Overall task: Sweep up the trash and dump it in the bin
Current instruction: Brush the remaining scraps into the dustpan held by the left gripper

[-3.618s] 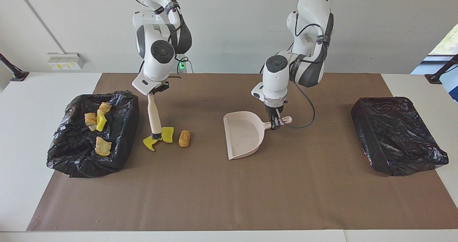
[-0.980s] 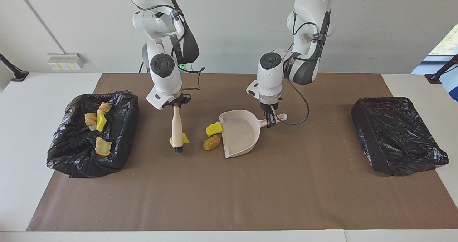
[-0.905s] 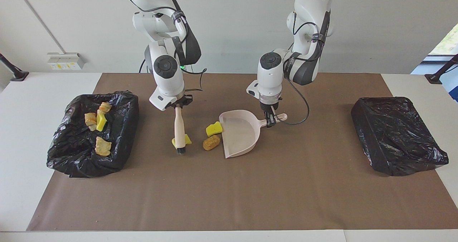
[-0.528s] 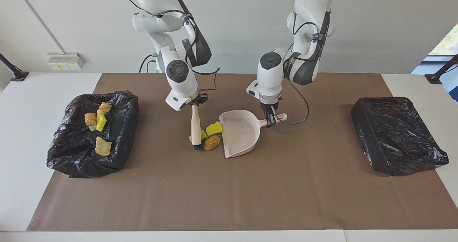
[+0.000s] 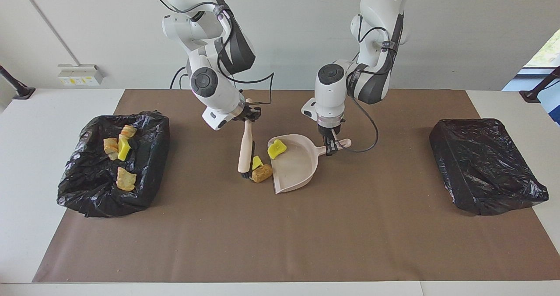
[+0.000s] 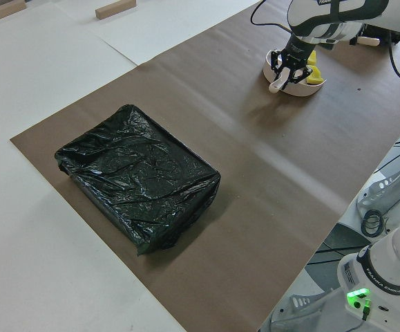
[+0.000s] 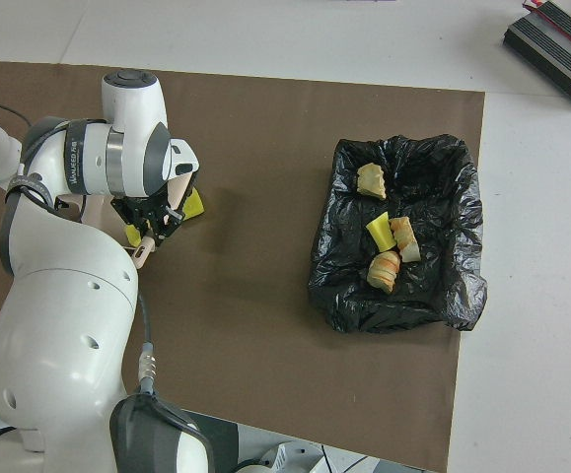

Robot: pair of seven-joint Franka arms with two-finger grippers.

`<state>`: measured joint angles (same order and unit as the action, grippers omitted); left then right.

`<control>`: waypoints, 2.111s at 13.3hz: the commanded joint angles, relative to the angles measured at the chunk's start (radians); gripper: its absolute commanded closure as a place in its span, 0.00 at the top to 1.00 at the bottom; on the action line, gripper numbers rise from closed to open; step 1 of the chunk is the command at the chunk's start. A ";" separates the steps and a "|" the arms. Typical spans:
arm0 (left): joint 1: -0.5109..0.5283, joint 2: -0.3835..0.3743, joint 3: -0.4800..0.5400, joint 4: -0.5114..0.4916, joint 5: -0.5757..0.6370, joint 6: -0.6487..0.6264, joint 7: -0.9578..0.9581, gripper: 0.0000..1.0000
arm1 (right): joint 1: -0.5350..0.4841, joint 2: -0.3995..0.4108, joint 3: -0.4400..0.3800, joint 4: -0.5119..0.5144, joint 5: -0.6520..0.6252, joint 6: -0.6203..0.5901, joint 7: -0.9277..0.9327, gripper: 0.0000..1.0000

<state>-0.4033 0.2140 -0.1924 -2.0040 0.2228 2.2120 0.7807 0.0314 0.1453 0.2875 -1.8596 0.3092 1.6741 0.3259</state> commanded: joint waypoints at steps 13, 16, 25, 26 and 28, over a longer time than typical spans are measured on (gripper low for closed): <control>-0.003 -0.030 0.011 -0.045 0.007 0.034 -0.021 0.00 | 0.093 0.077 0.004 -0.118 -0.293 0.079 -0.154 0.00; -0.003 -0.030 0.011 -0.045 0.007 0.034 -0.021 0.00 | 0.126 0.079 0.004 -0.116 -0.113 0.122 -0.180 0.00; -0.002 -0.030 0.011 -0.045 0.007 0.034 -0.020 0.00 | 0.171 0.037 -0.007 -0.050 -0.002 0.044 -0.179 0.00; -0.002 -0.030 0.011 -0.047 0.007 0.034 -0.021 0.00 | 0.168 0.043 -0.001 -0.033 -0.118 0.053 -0.180 0.00; -0.002 -0.030 0.011 -0.045 0.007 0.029 -0.024 0.00 | 0.153 0.059 -0.005 -0.029 -0.247 0.105 -0.203 0.00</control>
<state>-0.4027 0.2120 -0.1915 -2.0088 0.2227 2.2171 0.7740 0.2058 0.1957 0.2782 -1.9004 0.1532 1.7523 0.1306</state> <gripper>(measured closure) 0.687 0.736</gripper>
